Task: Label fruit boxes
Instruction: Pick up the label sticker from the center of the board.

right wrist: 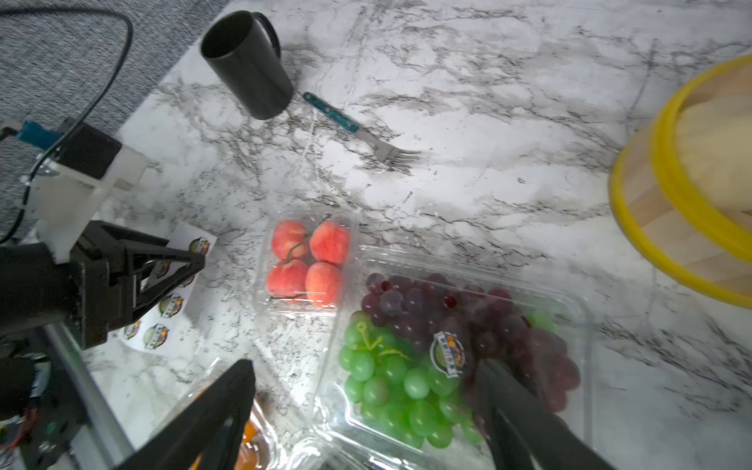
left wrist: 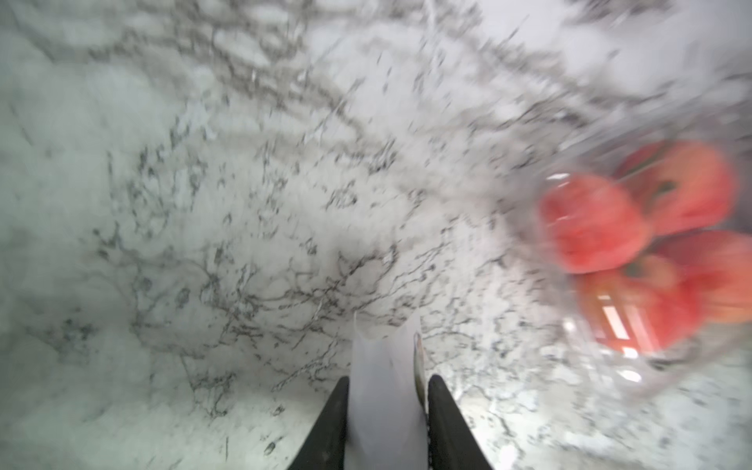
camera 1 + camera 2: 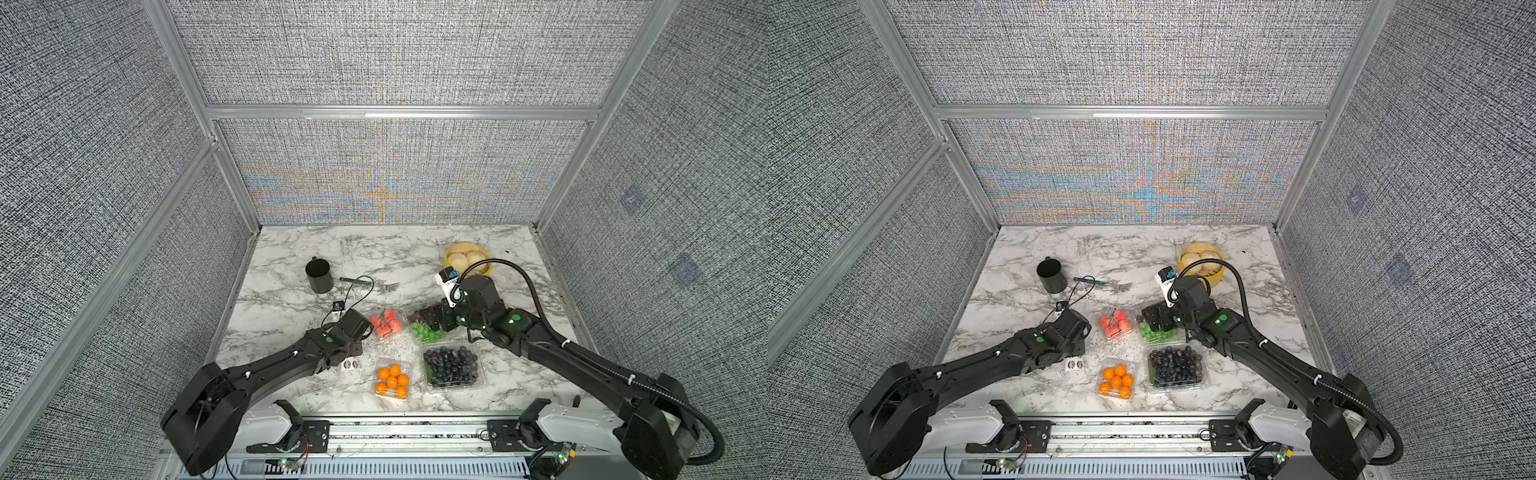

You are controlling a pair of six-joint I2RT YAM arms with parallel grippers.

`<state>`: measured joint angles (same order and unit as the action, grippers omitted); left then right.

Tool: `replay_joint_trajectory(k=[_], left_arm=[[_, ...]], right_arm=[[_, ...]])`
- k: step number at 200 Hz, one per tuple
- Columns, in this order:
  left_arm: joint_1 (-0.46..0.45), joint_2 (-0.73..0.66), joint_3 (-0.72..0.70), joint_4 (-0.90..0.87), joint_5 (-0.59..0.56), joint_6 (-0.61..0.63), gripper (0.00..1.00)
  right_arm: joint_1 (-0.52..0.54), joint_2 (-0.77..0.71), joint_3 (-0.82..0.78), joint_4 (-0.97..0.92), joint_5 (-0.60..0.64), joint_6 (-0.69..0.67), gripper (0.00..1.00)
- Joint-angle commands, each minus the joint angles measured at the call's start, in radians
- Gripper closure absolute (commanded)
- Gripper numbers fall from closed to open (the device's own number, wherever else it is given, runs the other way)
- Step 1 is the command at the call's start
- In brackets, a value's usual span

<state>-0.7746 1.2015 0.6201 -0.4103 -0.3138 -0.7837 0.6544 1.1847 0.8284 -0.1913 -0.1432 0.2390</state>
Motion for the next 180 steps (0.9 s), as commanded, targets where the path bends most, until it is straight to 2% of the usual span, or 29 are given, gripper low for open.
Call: replay_joint_trajectory(k=[1, 21, 39, 64, 92, 141, 152, 164, 180], left_arm=[[0.001, -0.094, 0.03, -0.012, -0.014, 0.098, 0.68], [0.001, -0.218, 0.026, 0.077, 0.031, 0.177, 0.68], [0.0, -0.31, -0.027, 0.284, 0.129, 0.285, 0.68], [0.001, -0.363, 0.009, 0.342, 0.196, 0.317, 0.69], [0.001, -0.383, 0.017, 0.42, 0.234, 0.335, 0.69], [0.001, -0.402, 0.007, 0.465, 0.231, 0.37, 0.68], [0.001, -0.399, 0.004, 0.476, 0.238, 0.369, 0.69], [0.001, -0.398, 0.001, 0.483, 0.241, 0.366, 0.69], [0.001, -0.4, -0.003, 0.492, 0.245, 0.363, 0.68]], right_arm=[[-0.001, -0.019, -0.012, 0.092, -0.197, 0.036, 0.13], [0.012, -0.009, -0.024, 0.184, -0.372, 0.095, 0.13], [0.07, 0.029, -0.012, 0.261, -0.461, 0.13, 0.12], [0.151, 0.115, 0.033, 0.388, -0.51, 0.171, 0.13], [0.166, 0.224, 0.087, 0.529, -0.584, 0.254, 0.21], [0.202, 0.334, 0.159, 0.571, -0.605, 0.259, 0.29], [0.208, 0.355, 0.159, 0.577, -0.605, 0.262, 0.34], [0.209, 0.373, 0.198, 0.584, -0.608, 0.265, 0.43], [0.208, 0.377, 0.194, 0.596, -0.589, 0.263, 0.63]])
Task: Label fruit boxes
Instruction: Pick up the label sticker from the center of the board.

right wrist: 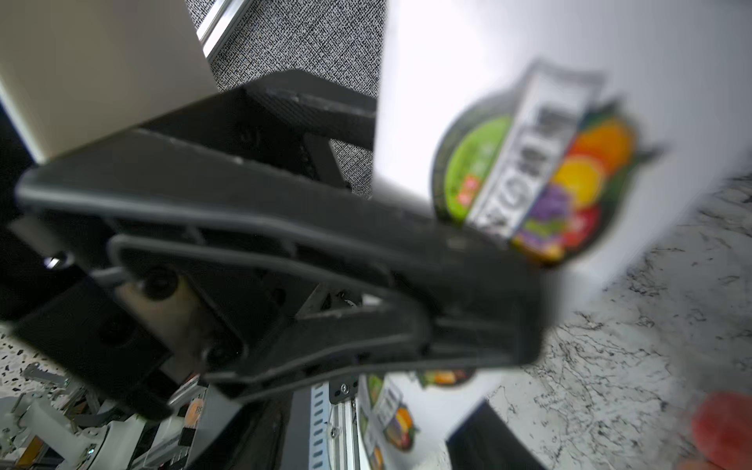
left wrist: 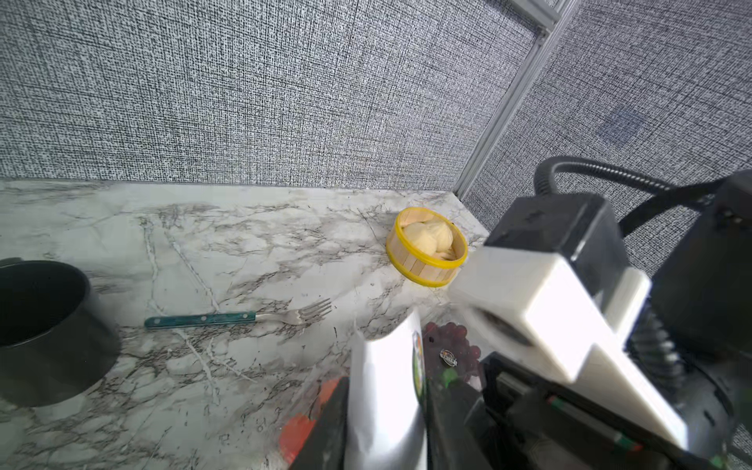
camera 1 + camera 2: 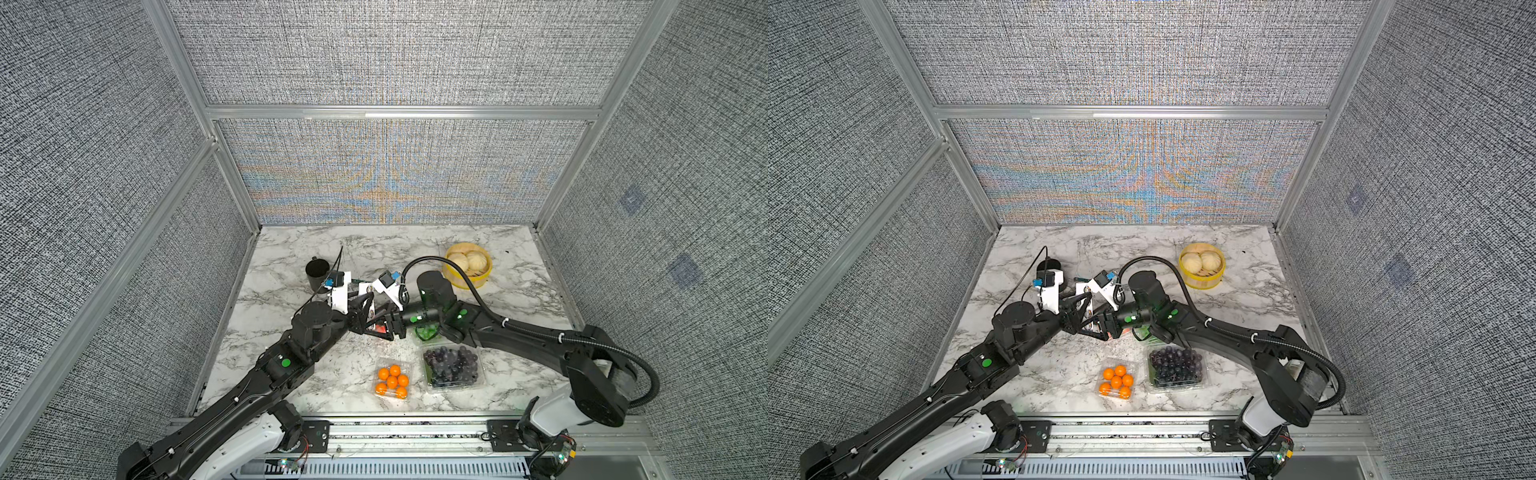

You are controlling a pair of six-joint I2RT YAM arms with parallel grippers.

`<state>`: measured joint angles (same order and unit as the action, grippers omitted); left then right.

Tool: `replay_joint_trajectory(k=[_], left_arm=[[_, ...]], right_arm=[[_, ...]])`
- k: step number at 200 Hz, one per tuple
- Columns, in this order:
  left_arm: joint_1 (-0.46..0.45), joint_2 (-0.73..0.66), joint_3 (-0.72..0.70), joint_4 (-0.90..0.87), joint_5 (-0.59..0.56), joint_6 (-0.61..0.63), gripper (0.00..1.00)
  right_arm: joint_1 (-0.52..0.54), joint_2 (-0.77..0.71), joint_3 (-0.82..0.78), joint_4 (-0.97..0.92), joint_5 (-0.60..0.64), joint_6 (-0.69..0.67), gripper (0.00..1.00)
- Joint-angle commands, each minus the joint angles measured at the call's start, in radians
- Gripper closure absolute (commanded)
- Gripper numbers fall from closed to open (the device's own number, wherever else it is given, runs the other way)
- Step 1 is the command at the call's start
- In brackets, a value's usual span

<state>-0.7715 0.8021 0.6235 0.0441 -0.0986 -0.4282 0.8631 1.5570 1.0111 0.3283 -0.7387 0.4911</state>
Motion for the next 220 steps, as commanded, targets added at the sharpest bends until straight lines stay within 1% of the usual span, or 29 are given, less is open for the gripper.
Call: replay_joint_trajectory(k=[1, 26, 39, 46, 62, 76, 92, 109, 120, 134, 145, 168, 180, 191, 205, 215, 220], left_arm=[[-0.002, -0.001, -0.007, 0.039, 0.03, 0.008, 0.68], [-0.002, -0.001, -0.016, 0.049, 0.037, 0.003, 0.67], [-0.002, -0.005, -0.023, 0.056, 0.04, -0.008, 0.63], [-0.002, -0.011, -0.029, 0.068, 0.045, -0.012, 0.57], [-0.002, -0.023, -0.033, 0.092, 0.082, -0.005, 0.39], [0.0, -0.04, -0.028, 0.108, 0.136, 0.01, 0.31], [0.002, -0.061, -0.032, 0.156, 0.278, 0.065, 0.27], [0.006, -0.06, -0.035, 0.215, 0.426, 0.081, 0.23], [0.008, -0.034, -0.026, 0.257, 0.546, 0.088, 0.22], [0.007, 0.015, -0.017, 0.354, 0.704, 0.074, 0.19], [0.007, 0.062, -0.002, 0.433, 0.79, 0.045, 0.17], [0.005, 0.136, 0.018, 0.581, 0.896, -0.01, 0.16], [0.006, 0.149, 0.011, 0.645, 0.911, -0.039, 0.17], [0.006, 0.15, -0.002, 0.693, 0.916, -0.056, 0.19], [0.006, 0.149, -0.016, 0.729, 0.888, -0.076, 0.28], [0.006, 0.151, -0.015, 0.731, 0.883, -0.077, 0.39], [0.006, 0.155, -0.012, 0.731, 0.88, -0.081, 0.41]], right_arm=[[-0.001, 0.005, 0.011, 0.077, 0.008, 0.011, 0.65], [-0.007, -0.009, -0.009, 0.102, 0.025, 0.009, 1.0], [-0.015, -0.027, -0.009, 0.083, 0.031, -0.004, 1.0], [-0.024, -0.04, -0.044, 0.069, 0.029, -0.013, 1.0], [-0.054, -0.081, -0.075, 0.061, 0.008, -0.022, 1.0], [-0.084, -0.134, -0.103, 0.042, -0.032, -0.045, 1.0], [-0.115, -0.216, -0.13, -0.034, -0.062, -0.114, 1.0], [-0.132, -0.32, -0.154, -0.135, -0.091, -0.206, 1.0], [-0.137, -0.381, -0.171, -0.185, -0.112, -0.248, 1.0], [-0.142, -0.447, -0.191, -0.226, -0.16, -0.295, 1.0], [-0.145, -0.487, -0.207, -0.228, -0.187, -0.305, 1.0], [-0.148, -0.543, -0.236, -0.213, -0.205, -0.311, 1.0], [-0.149, -0.557, -0.239, -0.228, -0.208, -0.32, 1.0], [-0.15, -0.566, -0.241, -0.242, -0.206, -0.326, 1.0], [-0.15, -0.569, -0.246, -0.242, -0.211, -0.327, 1.0], [-0.15, -0.567, -0.249, -0.231, -0.22, -0.325, 1.0], [-0.15, -0.565, -0.251, -0.227, -0.226, -0.324, 1.0]])
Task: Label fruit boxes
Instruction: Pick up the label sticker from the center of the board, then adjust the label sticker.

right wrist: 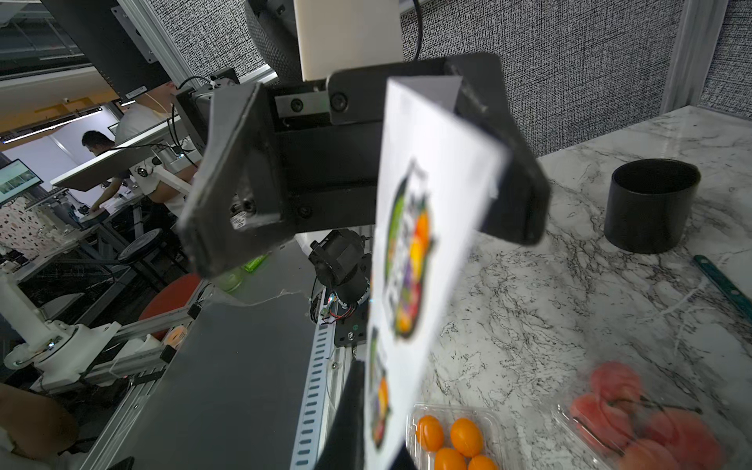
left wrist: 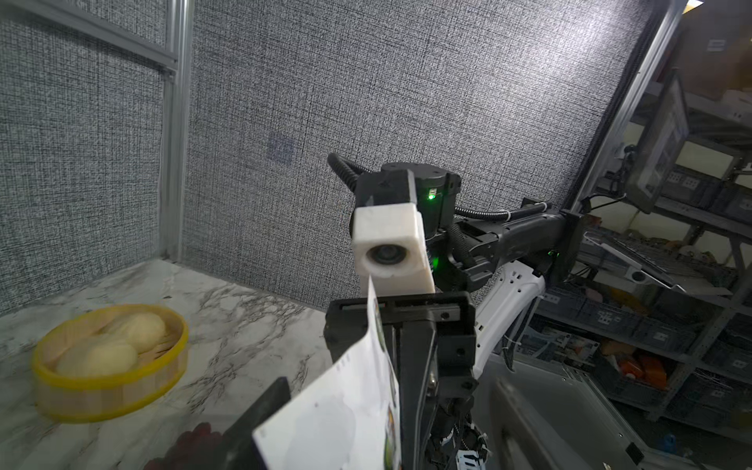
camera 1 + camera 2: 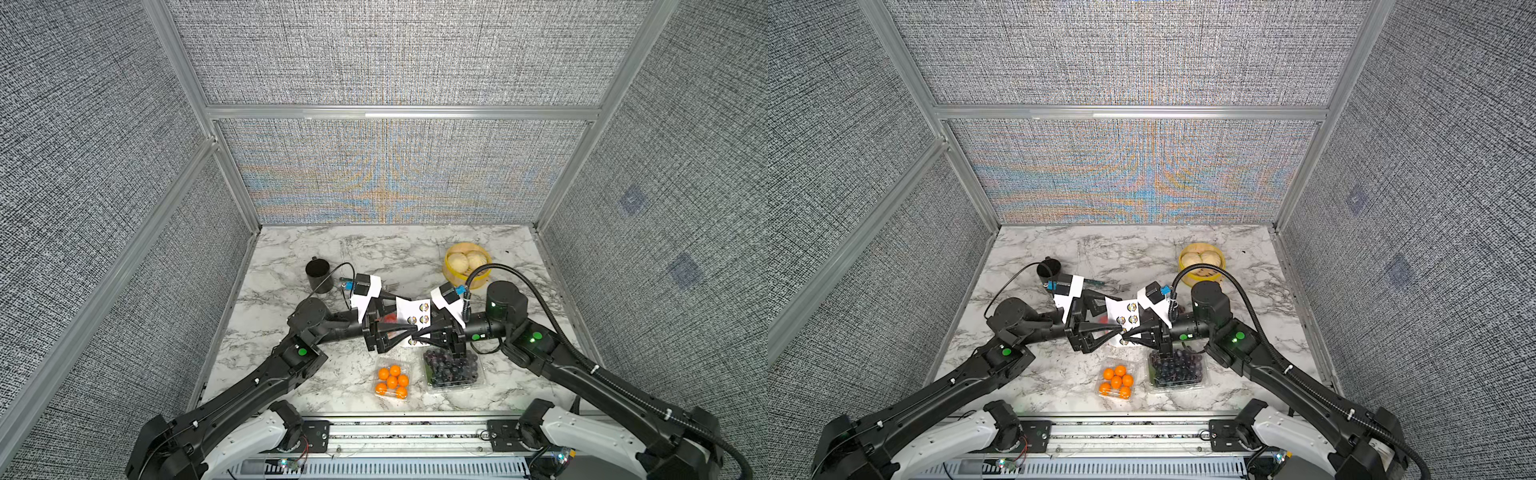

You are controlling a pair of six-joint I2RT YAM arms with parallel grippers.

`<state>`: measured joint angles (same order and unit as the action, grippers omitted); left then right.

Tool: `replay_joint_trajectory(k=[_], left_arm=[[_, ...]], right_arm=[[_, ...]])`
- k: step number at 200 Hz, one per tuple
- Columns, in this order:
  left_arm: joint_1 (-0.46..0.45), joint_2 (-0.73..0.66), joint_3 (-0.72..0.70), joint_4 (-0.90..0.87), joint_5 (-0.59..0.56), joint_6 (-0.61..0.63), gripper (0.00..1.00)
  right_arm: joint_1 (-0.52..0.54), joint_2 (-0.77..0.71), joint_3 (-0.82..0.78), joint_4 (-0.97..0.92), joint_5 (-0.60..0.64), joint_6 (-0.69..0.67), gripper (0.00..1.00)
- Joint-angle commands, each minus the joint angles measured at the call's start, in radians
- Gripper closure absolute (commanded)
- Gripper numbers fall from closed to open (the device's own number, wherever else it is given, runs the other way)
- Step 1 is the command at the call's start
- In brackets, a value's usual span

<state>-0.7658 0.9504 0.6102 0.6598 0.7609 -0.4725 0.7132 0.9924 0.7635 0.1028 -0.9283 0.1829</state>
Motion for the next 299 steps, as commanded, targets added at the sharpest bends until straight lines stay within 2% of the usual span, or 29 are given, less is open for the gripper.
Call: replay_joint_trajectory(k=[1, 10, 24, 45, 78, 100, 121, 139, 146, 156, 170, 187, 205, 240, 262, 299], left_arm=[[0.0, 0.007, 0.002, 0.115, 0.02, -0.037, 0.42], [0.0, 0.017, 0.01, 0.112, 0.02, -0.044, 0.45], [0.0, 0.031, 0.022, 0.107, 0.029, -0.051, 0.6], [0.0, 0.047, 0.026, 0.104, 0.024, -0.051, 0.64], [0.0, 0.057, 0.028, 0.101, 0.031, -0.063, 0.9], [0.0, 0.041, 0.022, 0.074, 0.011, -0.054, 1.0], [0.0, 0.027, 0.022, 0.041, 0.0, -0.041, 1.0], [-0.001, 0.014, 0.022, 0.018, -0.003, -0.034, 1.0], [-0.001, 0.004, 0.023, -0.004, -0.006, -0.022, 1.0], [0.0, -0.006, 0.021, -0.034, -0.015, -0.004, 1.0], [0.0, -0.016, 0.018, -0.065, -0.02, 0.013, 1.0], [0.0, -0.02, 0.013, -0.068, -0.007, 0.011, 1.0], [0.0, -0.022, 0.012, -0.072, 0.012, 0.008, 1.0], [0.0, -0.038, 0.005, -0.093, 0.005, 0.017, 1.0], [0.0, -0.049, -0.001, -0.088, -0.002, 0.013, 1.0], [0.0, -0.036, 0.002, -0.069, 0.014, 0.0, 1.0]], right_arm=[[0.0, -0.001, -0.003, -0.001, -0.038, -0.016, 1.0], [0.001, 0.002, -0.002, 0.002, -0.042, -0.014, 1.0], [0.0, 0.008, 0.0, 0.004, -0.043, -0.016, 1.0], [0.0, 0.019, 0.0, 0.023, -0.052, -0.008, 1.0], [0.0, 0.026, 0.003, 0.022, -0.051, -0.012, 1.0], [0.0, 0.027, 0.003, 0.029, -0.044, -0.013, 1.0], [0.0, 0.035, 0.005, 0.043, -0.04, -0.01, 1.0], [-0.007, 0.035, 0.013, 0.042, -0.024, -0.006, 0.67], [-0.019, 0.029, 0.01, 0.059, -0.031, 0.005, 0.59], [-0.042, 0.013, 0.002, 0.09, -0.032, 0.028, 0.52], [-0.07, -0.007, -0.004, 0.129, -0.046, 0.044, 0.48], [-0.086, -0.004, 0.008, 0.162, -0.064, 0.054, 0.49], [-0.087, 0.016, 0.039, 0.175, -0.11, 0.063, 0.55], [-0.088, 0.009, 0.042, 0.239, -0.159, 0.098, 0.8], [-0.088, -0.009, 0.029, 0.246, -0.148, 0.098, 0.93], [-0.088, 0.01, 0.042, 0.231, -0.147, 0.096, 0.97]])
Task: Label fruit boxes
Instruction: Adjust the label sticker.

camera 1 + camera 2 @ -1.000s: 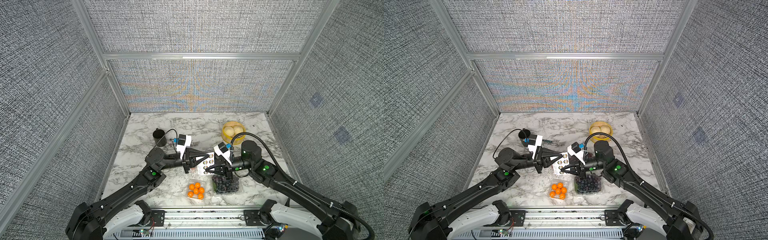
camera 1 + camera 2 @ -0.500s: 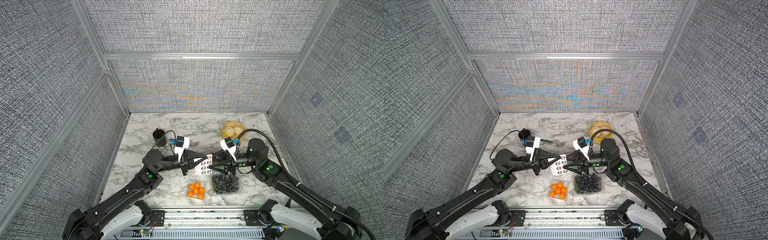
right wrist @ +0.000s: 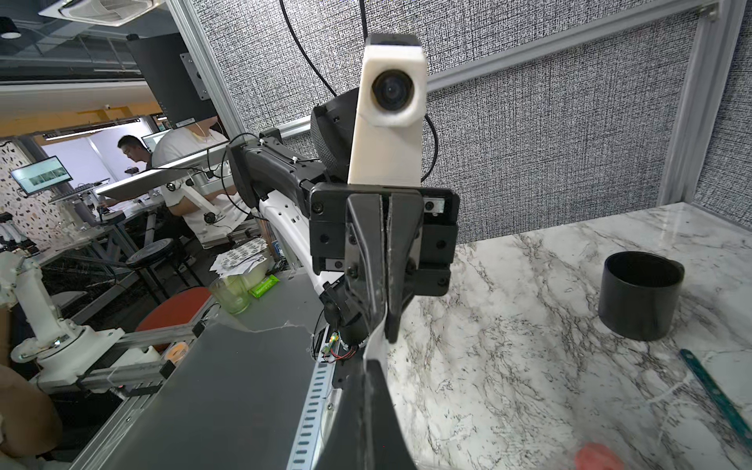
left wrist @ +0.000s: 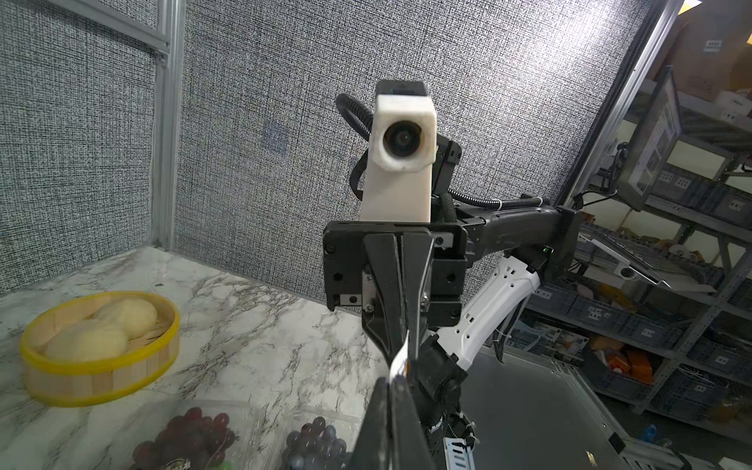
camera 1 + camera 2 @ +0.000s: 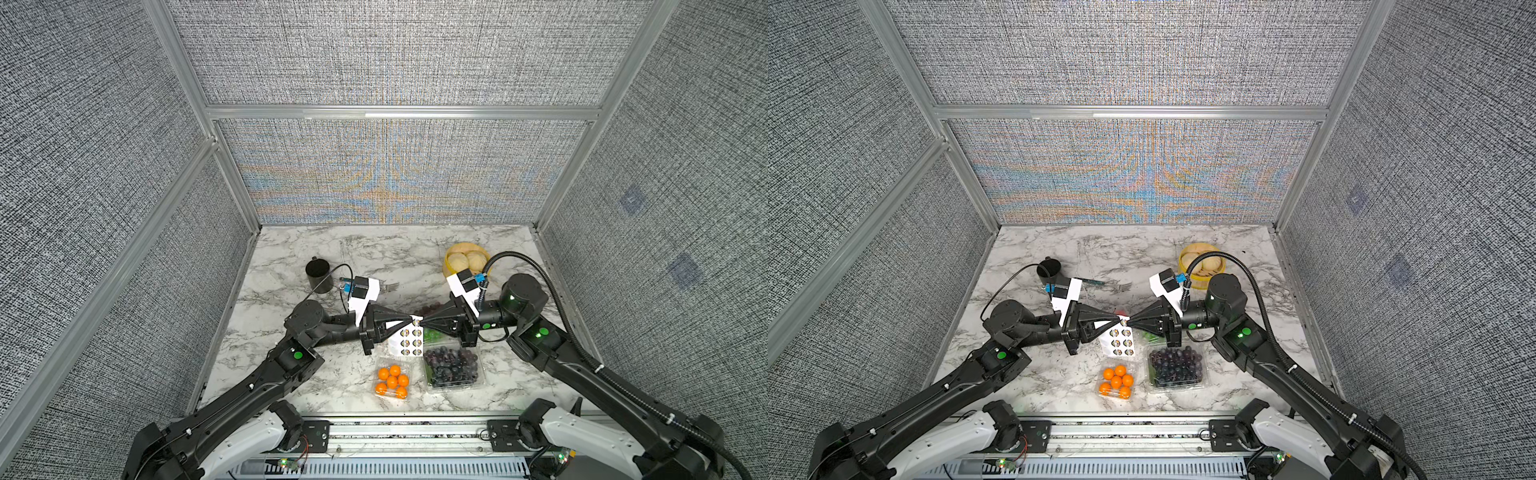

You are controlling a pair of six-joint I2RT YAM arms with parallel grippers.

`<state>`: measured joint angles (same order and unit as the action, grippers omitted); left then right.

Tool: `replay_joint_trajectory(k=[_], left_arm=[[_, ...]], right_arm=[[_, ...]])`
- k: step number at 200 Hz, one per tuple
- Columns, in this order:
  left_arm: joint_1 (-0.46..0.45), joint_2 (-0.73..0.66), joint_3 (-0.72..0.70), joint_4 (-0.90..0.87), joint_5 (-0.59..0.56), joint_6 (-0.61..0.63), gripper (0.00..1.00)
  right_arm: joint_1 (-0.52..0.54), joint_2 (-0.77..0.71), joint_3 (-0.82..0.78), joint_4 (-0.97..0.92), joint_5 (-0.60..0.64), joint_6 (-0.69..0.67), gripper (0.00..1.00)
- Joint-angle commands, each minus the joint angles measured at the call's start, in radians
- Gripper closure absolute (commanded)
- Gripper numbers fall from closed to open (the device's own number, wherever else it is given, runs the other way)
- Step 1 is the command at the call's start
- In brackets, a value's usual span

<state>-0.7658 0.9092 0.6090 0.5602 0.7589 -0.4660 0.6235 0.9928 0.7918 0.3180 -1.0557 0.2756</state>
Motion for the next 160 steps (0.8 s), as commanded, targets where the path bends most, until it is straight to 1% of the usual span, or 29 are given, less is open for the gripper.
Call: replay_joint_trajectory(k=[1, 9, 17, 22, 52, 61, 75, 102, 117, 122, 129, 156, 160], left_arm=[[0.0, 0.005, 0.003, 0.03, 0.015, -0.007, 1.0], [0.0, 0.005, 0.003, 0.03, 0.014, -0.005, 1.0], [0.0, 0.006, 0.004, 0.028, 0.014, -0.006, 1.0], [0.0, 0.007, 0.005, 0.027, 0.013, -0.006, 1.0], [0.0, 0.008, 0.009, 0.028, 0.017, -0.006, 1.0], [0.0, 0.008, 0.009, 0.026, 0.016, -0.005, 1.0], [-0.001, 0.008, 0.009, 0.027, 0.017, -0.008, 1.0], [0.0, 0.016, 0.006, 0.049, 0.031, -0.017, 1.0], [0.0, 0.02, 0.008, 0.049, 0.034, -0.017, 1.0], [-0.001, 0.023, 0.007, 0.055, 0.039, -0.018, 1.0], [0.0, 0.023, 0.005, 0.061, 0.039, -0.022, 1.0], [-0.001, 0.017, 0.001, 0.055, 0.036, -0.021, 1.0], [0.0, 0.015, -0.001, 0.055, 0.036, -0.021, 0.95]], right_arm=[[0.001, 0.01, 0.014, 0.016, -0.02, 0.004, 0.97], [0.002, 0.015, 0.018, 0.012, -0.023, 0.007, 0.95], [0.002, 0.018, 0.02, 0.011, -0.023, 0.008, 0.88], [0.002, 0.02, 0.021, 0.011, -0.023, 0.008, 0.86], [0.001, 0.023, 0.027, -0.001, -0.013, 0.001, 0.84], [0.001, 0.023, 0.029, -0.011, -0.009, -0.005, 0.85], [0.001, 0.024, 0.027, -0.021, -0.006, -0.01, 0.9], [0.002, 0.033, 0.031, -0.03, -0.005, -0.016, 0.88], [-0.001, 0.034, 0.026, -0.012, -0.003, -0.009, 0.9], [-0.001, 0.033, 0.025, -0.008, -0.003, -0.009, 0.93], [0.001, 0.037, 0.026, -0.006, -0.005, -0.009, 1.0], [-0.007, 0.035, 0.009, 0.025, -0.013, 0.005, 1.0], [-0.009, 0.031, 0.005, 0.031, -0.013, 0.007, 1.0]])
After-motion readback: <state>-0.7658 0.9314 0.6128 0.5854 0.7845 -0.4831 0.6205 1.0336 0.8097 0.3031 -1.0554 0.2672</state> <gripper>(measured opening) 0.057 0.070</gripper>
